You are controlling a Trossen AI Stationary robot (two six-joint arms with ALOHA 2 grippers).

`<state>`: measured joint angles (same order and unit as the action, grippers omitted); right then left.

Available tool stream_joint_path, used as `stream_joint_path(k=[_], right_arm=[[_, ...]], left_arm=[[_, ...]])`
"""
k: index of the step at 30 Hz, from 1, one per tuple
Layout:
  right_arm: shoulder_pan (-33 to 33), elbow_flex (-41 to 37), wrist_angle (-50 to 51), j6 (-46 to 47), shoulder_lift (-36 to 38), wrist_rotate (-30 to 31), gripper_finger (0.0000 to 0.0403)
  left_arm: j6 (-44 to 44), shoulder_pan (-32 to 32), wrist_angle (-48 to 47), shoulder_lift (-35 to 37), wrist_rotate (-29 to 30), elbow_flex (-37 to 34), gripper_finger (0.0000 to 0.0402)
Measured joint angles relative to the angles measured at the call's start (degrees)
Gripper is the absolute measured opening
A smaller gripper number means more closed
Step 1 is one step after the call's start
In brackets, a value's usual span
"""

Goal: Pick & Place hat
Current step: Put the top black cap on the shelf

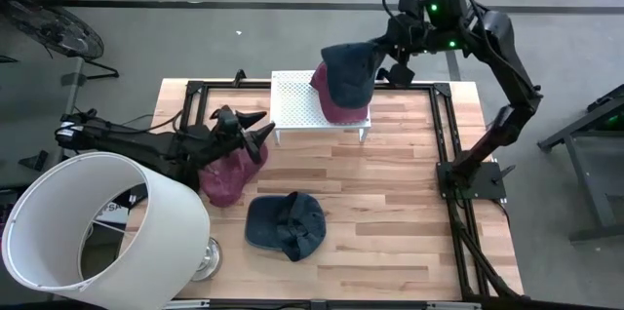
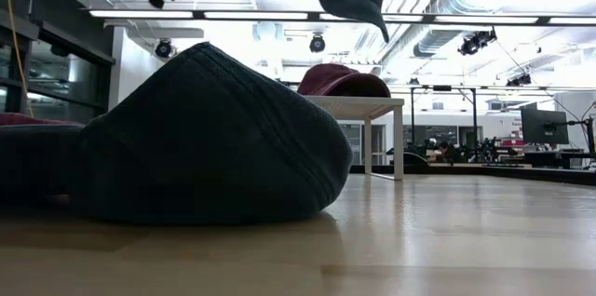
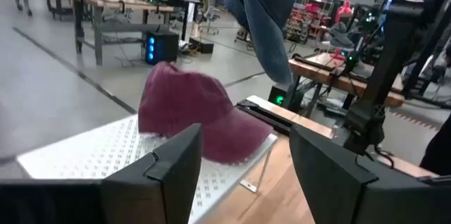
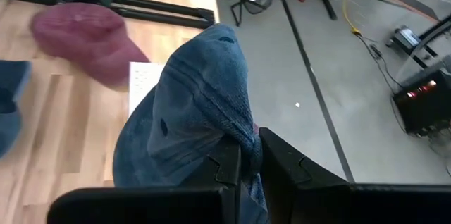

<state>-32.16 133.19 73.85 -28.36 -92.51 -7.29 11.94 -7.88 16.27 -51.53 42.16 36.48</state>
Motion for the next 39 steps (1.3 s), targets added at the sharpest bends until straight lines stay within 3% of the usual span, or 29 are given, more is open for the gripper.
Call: stream_joint_path(k=[8,15,23,33,39], right_arm=[[3.9,0.0,0.6,1.3,-0.4,0.0,0.0023],[6.7,0.0,2.5,1.8,-2.0,0.0,0.0023],[10.4,0.0,4.2,9.8,-5.1,-2.8,0.0023],[17.5,0.0,10.1,17.2,-9.1,-3.1,0.0023],[20.9,0.0,11.0,20.6,-11.4,-3.2,0.0023]], left_arm=[[-4.4,0.0,-1.0,-5.6,0.4,6.8,0.0214],[-8.1,0.0,-7.9,-10.0,0.5,16.3,0.0214],[-10.4,0.0,-15.1,-14.6,0.9,25.6,0.0214],[-11.9,0.0,-15.3,-18.5,-0.3,28.1,0.0214],[-12.6,0.0,-14.9,-20.0,-5.6,28.1,0.0214]])
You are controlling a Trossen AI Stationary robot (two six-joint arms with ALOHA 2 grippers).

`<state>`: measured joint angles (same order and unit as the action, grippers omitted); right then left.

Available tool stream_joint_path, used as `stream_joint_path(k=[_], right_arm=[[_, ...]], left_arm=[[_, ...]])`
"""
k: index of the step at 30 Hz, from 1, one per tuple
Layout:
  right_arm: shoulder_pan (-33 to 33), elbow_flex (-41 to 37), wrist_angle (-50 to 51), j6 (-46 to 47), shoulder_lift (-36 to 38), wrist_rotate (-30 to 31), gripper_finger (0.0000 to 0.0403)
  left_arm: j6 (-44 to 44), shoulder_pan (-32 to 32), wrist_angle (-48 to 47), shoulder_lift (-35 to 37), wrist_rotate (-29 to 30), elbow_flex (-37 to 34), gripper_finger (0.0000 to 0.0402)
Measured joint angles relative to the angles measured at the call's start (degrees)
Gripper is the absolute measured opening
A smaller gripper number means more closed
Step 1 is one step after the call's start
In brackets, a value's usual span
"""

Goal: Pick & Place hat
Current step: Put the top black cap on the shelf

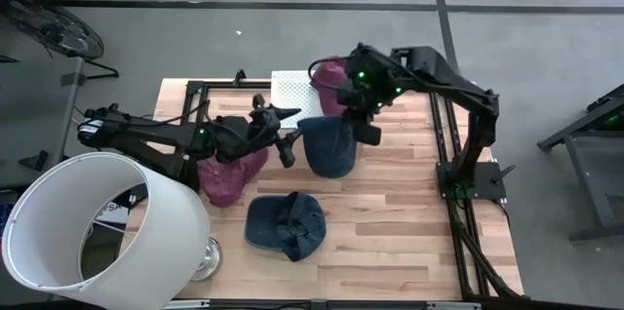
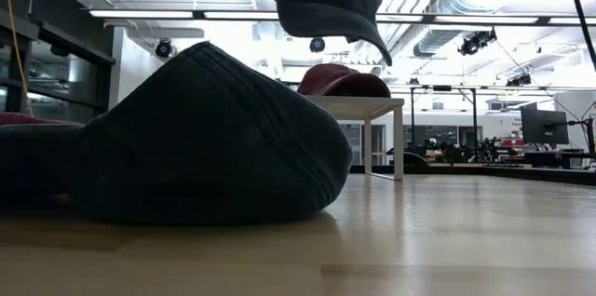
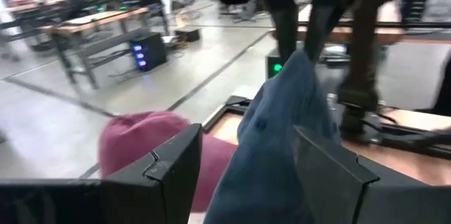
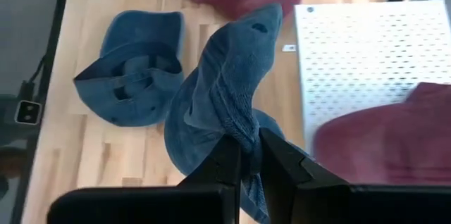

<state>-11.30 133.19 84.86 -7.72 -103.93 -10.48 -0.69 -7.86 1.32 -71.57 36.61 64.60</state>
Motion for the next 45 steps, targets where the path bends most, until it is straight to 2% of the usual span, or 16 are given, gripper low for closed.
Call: stream_joint_path(k=[4,14,29,33,40,45], right_arm=[[1.3,0.0,0.1,1.7,-2.0,0.0,0.0023],[3.1,0.0,0.3,3.6,-6.0,1.2,0.0023],[5.7,0.0,-3.4,14.5,-7.2,1.1,0.0023],[6.9,0.0,-3.4,17.0,-7.4,4.0,0.0023],[8.4,0.0,-4.2,18.4,-10.0,4.5,0.0023],[9.3,0.0,-5.1,19.5,-12.5,4.2,0.0023]], left_arm=[[-1.3,0.0,0.0,0.0,-6.0,0.0,0.0214],[-3.4,0.0,-4.9,0.0,-9.3,0.0,0.0214],[-4.1,0.0,-13.1,0.0,-11.6,0.0,0.0214],[-7.0,0.0,-13.7,0.0,-11.1,0.0,0.0214],[-11.1,0.0,-14.6,0.0,-17.9,0.0,0.0214],[-12.9,0.0,-17.0,0.0,-19.3,-0.1,0.0214]])
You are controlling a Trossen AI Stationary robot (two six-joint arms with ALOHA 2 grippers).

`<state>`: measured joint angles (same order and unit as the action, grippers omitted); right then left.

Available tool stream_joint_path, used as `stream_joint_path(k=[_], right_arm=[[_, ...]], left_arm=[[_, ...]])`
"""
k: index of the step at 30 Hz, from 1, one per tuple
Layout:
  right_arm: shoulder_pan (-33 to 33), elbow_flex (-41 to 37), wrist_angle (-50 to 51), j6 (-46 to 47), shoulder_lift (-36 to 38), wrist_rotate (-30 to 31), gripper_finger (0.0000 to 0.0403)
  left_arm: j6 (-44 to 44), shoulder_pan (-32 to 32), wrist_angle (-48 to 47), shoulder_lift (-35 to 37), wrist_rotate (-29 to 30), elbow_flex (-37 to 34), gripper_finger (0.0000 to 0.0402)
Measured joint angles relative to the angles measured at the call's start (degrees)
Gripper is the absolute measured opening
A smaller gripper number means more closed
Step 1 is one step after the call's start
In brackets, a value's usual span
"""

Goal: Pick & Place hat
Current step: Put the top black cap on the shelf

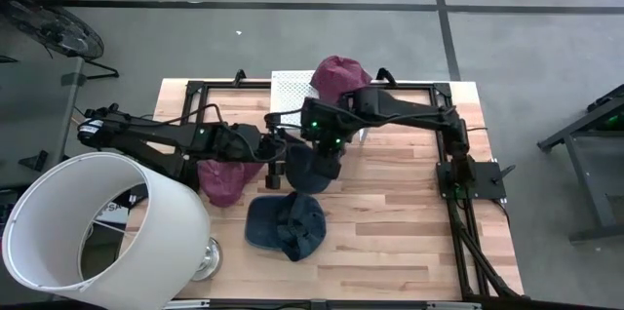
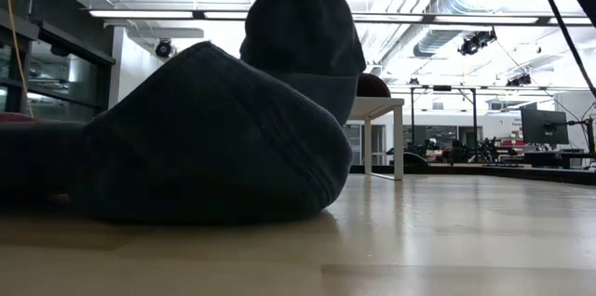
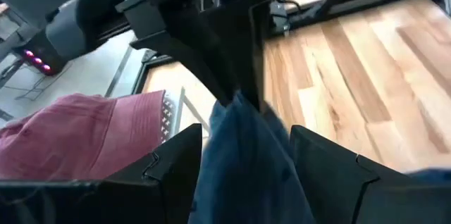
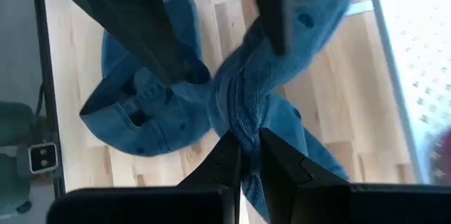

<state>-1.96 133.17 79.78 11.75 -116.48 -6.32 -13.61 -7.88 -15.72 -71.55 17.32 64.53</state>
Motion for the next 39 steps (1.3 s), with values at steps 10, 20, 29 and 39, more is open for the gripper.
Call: stream_joint_path(k=[10,20,29,39], right_arm=[[1.3,0.0,-5.2,1.3,-0.9,-0.1,0.0023],[1.6,0.0,-5.7,2.3,-0.9,0.4,0.0023],[1.8,0.0,-6.4,2.4,-0.9,0.9,0.0023],[1.8,0.0,-6.4,2.4,-0.9,1.4,0.0023]], left_arm=[[-0.2,0.0,-2.6,-0.6,-0.3,0.0,0.0214],[-1.2,0.0,-2.2,-0.7,-1.5,0.0,0.0214],[0.4,0.0,-2.5,-0.7,-1.9,0.0,0.0211],[2.3,0.0,-2.7,-0.7,-1.8,0.0,0.0125]])
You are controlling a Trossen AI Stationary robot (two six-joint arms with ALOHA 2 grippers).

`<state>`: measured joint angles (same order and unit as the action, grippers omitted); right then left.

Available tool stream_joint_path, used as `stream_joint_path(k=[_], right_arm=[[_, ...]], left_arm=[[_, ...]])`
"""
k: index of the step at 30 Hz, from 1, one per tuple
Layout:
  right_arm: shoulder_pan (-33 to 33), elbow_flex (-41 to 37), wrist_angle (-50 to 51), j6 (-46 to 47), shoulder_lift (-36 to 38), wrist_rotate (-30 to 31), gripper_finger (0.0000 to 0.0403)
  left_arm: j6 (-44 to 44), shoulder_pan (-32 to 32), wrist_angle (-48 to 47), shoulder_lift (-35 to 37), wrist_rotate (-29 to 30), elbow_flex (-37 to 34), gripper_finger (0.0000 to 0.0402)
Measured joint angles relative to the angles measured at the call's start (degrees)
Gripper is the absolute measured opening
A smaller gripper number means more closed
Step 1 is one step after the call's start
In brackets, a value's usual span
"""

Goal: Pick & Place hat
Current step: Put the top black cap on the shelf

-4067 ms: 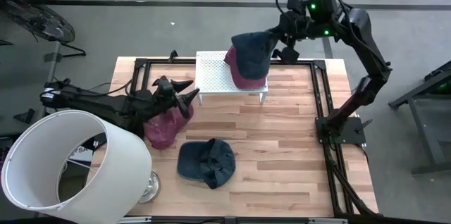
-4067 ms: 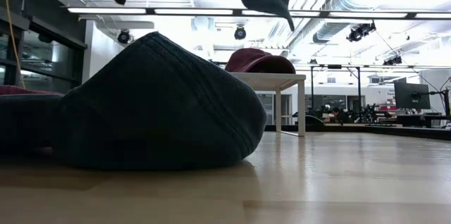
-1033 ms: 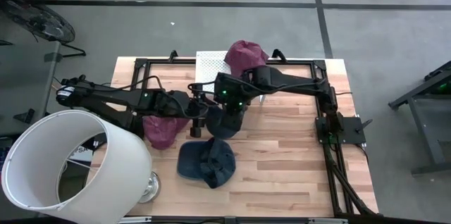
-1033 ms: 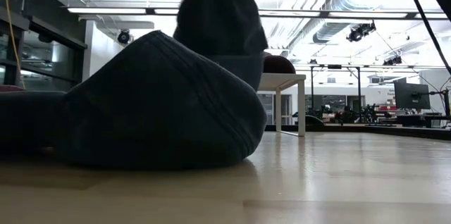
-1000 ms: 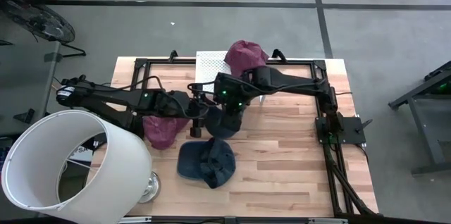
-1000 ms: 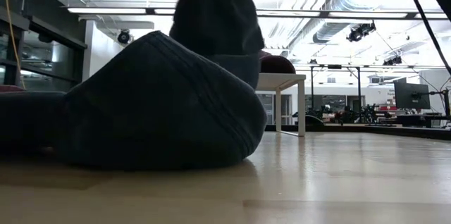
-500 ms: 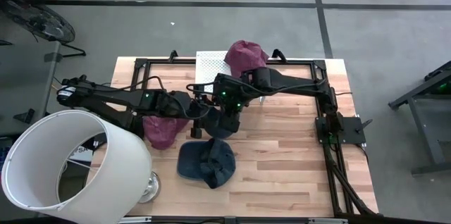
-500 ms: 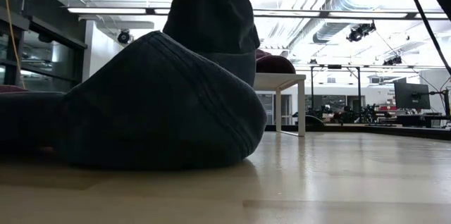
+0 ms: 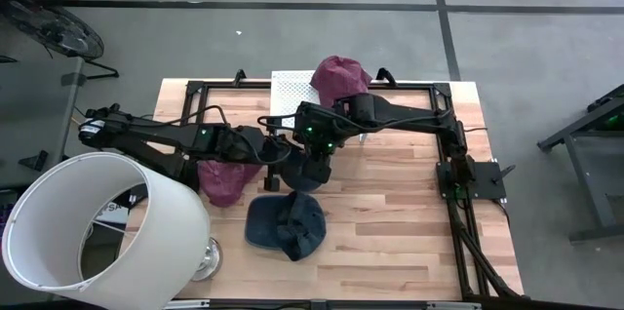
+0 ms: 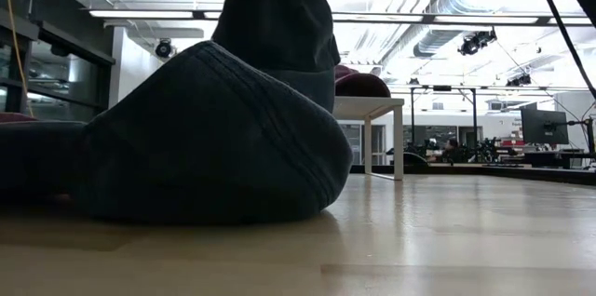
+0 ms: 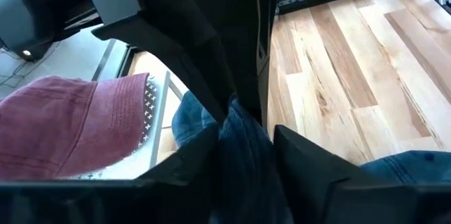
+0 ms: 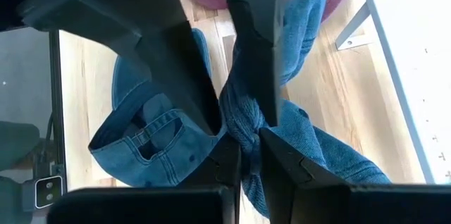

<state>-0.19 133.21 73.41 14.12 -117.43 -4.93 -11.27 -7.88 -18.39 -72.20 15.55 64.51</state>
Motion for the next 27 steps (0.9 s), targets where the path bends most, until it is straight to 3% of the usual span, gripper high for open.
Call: stream_joint_path(k=[12,18,27], right_arm=[[0.0,0.0,0.0,-0.2,0.0,0.1,0.0023],[0.1,0.0,0.0,-0.6,0.0,0.1,0.0023],[0.2,0.0,0.0,-0.6,0.0,-1.0,0.0056]], left_arm=[[1.5,0.0,-1.9,0.0,-1.4,0.1,0.0012],[2.5,0.0,-2.1,0.0,-1.9,0.1,0.0008],[3.6,0.0,-2.6,0.0,-2.2,0.1,0.0004]])
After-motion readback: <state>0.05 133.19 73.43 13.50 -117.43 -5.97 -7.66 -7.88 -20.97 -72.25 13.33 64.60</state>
